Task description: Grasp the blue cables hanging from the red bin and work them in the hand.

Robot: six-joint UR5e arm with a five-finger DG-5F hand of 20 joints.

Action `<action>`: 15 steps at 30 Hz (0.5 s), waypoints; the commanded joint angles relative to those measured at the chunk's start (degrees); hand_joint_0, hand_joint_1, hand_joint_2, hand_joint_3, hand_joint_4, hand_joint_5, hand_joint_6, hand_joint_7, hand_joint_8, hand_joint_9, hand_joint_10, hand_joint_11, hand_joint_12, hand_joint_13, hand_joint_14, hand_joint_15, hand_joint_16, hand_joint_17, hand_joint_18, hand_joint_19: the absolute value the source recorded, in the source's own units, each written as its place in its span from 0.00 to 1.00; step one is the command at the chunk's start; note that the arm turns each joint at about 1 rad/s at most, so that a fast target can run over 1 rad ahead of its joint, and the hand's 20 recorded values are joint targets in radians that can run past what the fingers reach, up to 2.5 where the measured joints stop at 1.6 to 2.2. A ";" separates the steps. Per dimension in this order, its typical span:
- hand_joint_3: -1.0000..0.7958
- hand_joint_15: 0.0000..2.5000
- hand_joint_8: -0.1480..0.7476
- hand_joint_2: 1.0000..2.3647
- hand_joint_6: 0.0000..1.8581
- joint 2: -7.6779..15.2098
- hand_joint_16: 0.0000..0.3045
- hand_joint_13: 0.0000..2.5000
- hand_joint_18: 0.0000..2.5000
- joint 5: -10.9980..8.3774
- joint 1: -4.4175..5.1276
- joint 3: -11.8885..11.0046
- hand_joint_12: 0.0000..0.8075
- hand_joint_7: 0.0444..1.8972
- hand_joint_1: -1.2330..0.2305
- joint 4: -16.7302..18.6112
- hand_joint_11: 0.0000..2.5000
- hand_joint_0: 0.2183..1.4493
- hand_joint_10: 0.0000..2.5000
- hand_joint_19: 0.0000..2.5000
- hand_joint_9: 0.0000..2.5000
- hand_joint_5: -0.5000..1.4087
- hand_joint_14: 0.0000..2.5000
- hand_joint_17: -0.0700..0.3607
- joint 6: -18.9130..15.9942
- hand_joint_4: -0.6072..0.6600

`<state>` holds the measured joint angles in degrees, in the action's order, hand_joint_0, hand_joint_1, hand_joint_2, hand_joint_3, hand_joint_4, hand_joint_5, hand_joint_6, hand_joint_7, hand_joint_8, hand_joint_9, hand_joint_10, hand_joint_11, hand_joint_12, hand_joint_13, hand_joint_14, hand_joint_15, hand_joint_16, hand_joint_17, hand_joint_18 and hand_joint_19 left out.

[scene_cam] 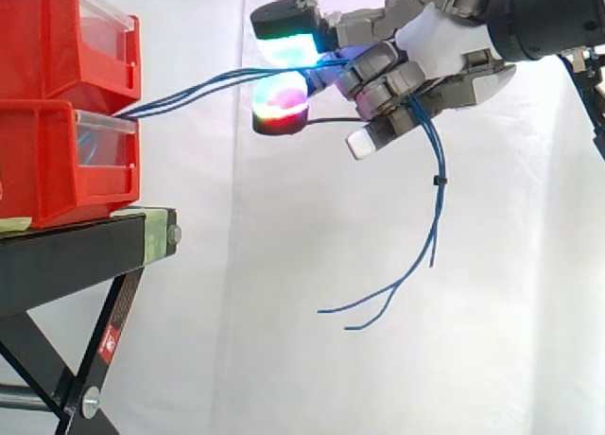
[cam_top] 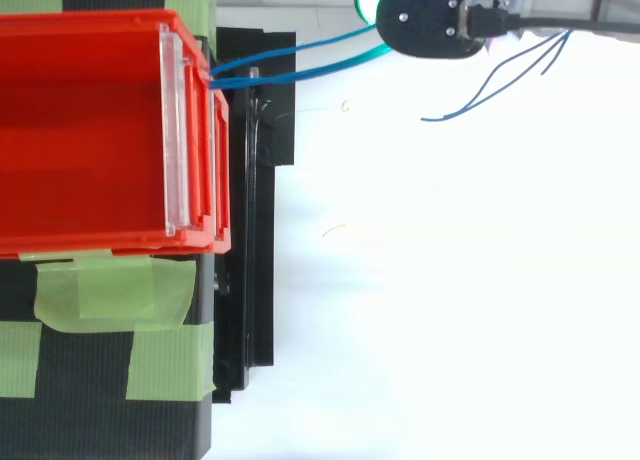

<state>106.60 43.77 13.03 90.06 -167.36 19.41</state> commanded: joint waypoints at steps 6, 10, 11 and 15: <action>0.20 0.75 0.67 0.01 0.02 0.02 0.18 0.37 0.42 0.00 1.29 0.02 0.71 0.72 0.42 -0.69 1.00 0.51 1.00 0.31 0.23 0.41 1.00 0.45 -5.52 0.70; 0.20 0.76 0.66 0.01 0.02 0.02 0.18 0.37 0.42 0.00 2.00 -0.06 0.72 0.72 0.42 -1.04 1.00 0.51 1.00 0.31 0.23 0.41 1.00 0.45 -8.33 0.70; 0.20 0.75 0.67 0.01 0.02 0.02 0.18 0.37 0.42 -0.09 2.00 -0.06 0.71 0.72 0.42 -1.13 1.00 0.51 1.00 0.31 0.23 0.41 1.00 0.45 -8.60 0.70; 0.19 0.76 0.67 0.01 0.02 -0.07 0.18 0.37 0.42 -0.09 2.44 0.02 0.72 0.72 0.42 -1.13 1.00 0.51 1.00 0.31 0.23 0.41 1.00 0.45 -9.91 0.70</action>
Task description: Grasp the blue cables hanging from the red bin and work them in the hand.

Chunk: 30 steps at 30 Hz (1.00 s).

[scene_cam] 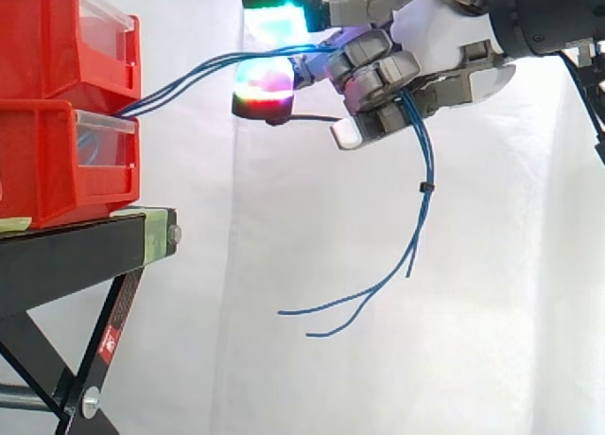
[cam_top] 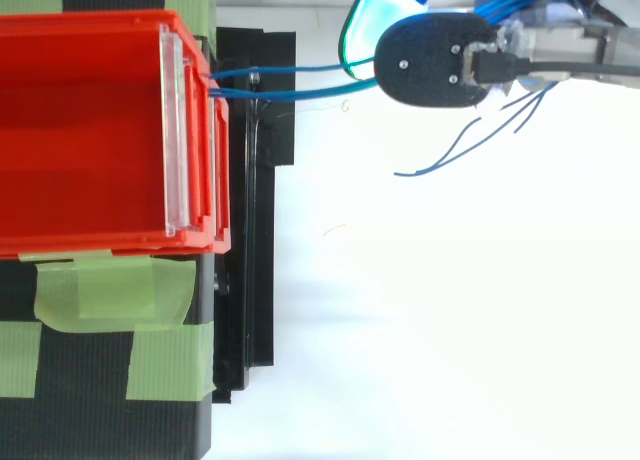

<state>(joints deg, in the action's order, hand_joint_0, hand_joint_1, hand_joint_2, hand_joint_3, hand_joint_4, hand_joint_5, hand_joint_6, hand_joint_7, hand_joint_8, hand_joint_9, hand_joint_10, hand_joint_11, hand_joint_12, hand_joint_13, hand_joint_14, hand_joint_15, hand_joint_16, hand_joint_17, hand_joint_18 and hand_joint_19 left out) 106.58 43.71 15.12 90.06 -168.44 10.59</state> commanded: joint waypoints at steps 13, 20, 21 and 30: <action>0.21 0.77 0.67 0.01 0.06 -0.05 0.19 0.35 0.40 -0.20 1.05 0.02 0.72 0.73 0.36 -1.80 1.00 0.48 1.00 0.29 0.19 0.38 1.00 0.47 -5.75 0.69; 0.26 0.75 0.67 0.01 0.19 0.03 0.18 0.35 0.40 -0.20 1.14 0.02 0.70 0.67 0.38 -2.07 1.00 0.52 1.00 0.30 0.21 0.36 1.00 0.45 -5.75 0.69; 0.25 0.75 0.67 0.01 0.19 0.03 0.18 0.36 0.40 -0.20 1.14 0.02 0.71 0.67 0.38 -2.07 1.00 0.52 1.00 0.31 0.21 0.36 1.00 0.44 -5.75 0.69; 0.15 0.75 0.67 0.01 0.22 0.03 0.18 0.37 0.42 -0.20 1.14 0.02 0.71 0.66 0.42 -2.07 1.00 0.49 1.00 0.30 0.23 0.37 1.00 0.45 -5.67 0.69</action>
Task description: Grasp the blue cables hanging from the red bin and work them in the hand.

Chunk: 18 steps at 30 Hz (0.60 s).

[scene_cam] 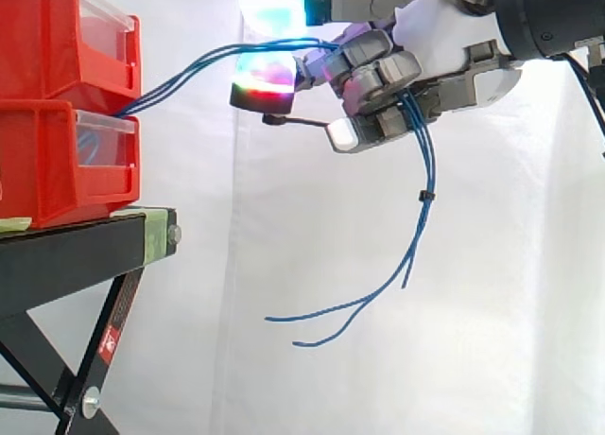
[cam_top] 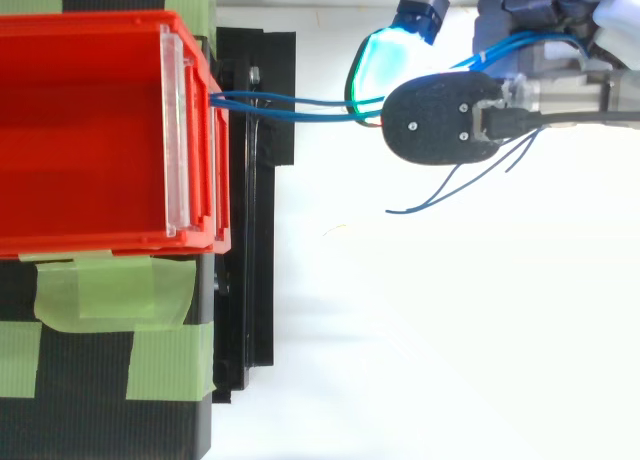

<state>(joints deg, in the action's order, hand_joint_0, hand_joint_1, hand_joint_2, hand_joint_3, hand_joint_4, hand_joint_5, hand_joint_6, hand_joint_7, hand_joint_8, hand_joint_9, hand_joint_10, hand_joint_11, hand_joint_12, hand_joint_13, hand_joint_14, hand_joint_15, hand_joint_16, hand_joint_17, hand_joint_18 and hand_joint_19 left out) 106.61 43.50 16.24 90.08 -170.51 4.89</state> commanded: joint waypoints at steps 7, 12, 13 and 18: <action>0.26 0.76 0.67 0.01 0.23 0.00 0.17 0.37 0.42 0.00 0.02 0.01 0.71 0.66 0.42 0.00 1.00 0.54 1.00 0.31 0.24 0.37 1.00 0.44 0.12 0.69; 0.30 0.77 0.68 0.01 0.23 0.00 0.18 0.37 0.42 0.00 0.02 0.01 0.72 0.66 0.42 0.00 1.00 0.55 1.00 0.31 0.23 0.37 1.00 0.45 0.12 0.69; 0.32 0.77 0.68 0.01 0.23 0.00 0.18 0.37 0.42 0.00 -0.07 0.01 0.73 0.66 0.42 -0.09 1.00 0.54 1.00 0.32 0.23 0.37 1.00 0.45 0.12 0.69; 0.42 0.75 0.69 0.01 0.26 0.00 0.21 0.37 0.43 0.00 -0.07 0.01 0.73 0.63 0.38 -0.09 1.00 0.53 1.00 0.22 0.21 0.36 1.00 0.50 0.12 0.71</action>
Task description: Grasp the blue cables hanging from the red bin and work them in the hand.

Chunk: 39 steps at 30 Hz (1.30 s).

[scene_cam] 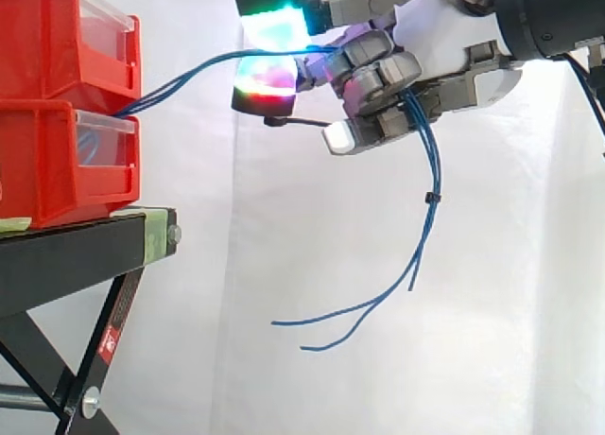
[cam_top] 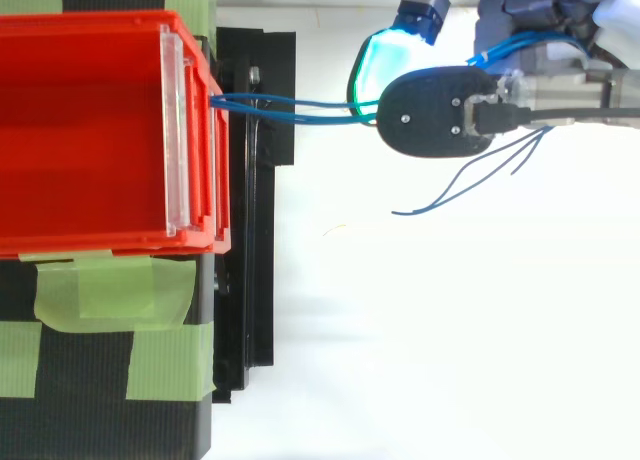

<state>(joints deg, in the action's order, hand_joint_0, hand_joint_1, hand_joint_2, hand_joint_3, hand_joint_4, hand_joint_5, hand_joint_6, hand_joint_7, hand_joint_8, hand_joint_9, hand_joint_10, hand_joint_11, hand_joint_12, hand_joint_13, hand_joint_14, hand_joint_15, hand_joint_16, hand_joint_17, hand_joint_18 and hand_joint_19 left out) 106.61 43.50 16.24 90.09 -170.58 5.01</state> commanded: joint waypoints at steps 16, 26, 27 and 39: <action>0.60 0.72 0.69 0.06 0.28 0.00 0.25 0.36 0.44 0.00 0.02 0.00 0.72 0.61 0.35 -0.02 1.00 0.55 1.00 0.15 0.19 0.35 1.00 0.55 -0.17 0.73; 0.59 0.73 0.70 0.18 0.27 0.00 0.27 0.33 0.42 -0.08 -0.07 0.00 0.73 0.61 0.34 0.16 1.00 0.48 1.00 0.13 0.14 0.33 1.00 0.59 -0.17 0.74; 0.59 0.73 0.70 0.17 0.27 0.00 0.26 0.33 0.41 -0.08 -0.07 0.00 0.73 0.61 0.33 0.16 1.00 0.49 1.00 0.13 0.14 0.33 1.00 0.58 -0.17 0.73; 0.64 0.73 0.70 0.41 0.29 0.00 0.26 0.29 0.38 -0.08 -0.07 0.00 0.73 0.61 0.33 0.07 1.00 0.45 1.00 0.14 0.10 0.31 1.00 0.58 -0.17 0.73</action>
<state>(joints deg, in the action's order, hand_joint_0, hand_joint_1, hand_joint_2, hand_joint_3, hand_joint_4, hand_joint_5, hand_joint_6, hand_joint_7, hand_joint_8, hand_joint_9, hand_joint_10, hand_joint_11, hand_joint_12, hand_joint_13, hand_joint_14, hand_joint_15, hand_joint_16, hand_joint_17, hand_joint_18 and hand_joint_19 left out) 106.61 43.42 16.19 90.09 -170.57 4.83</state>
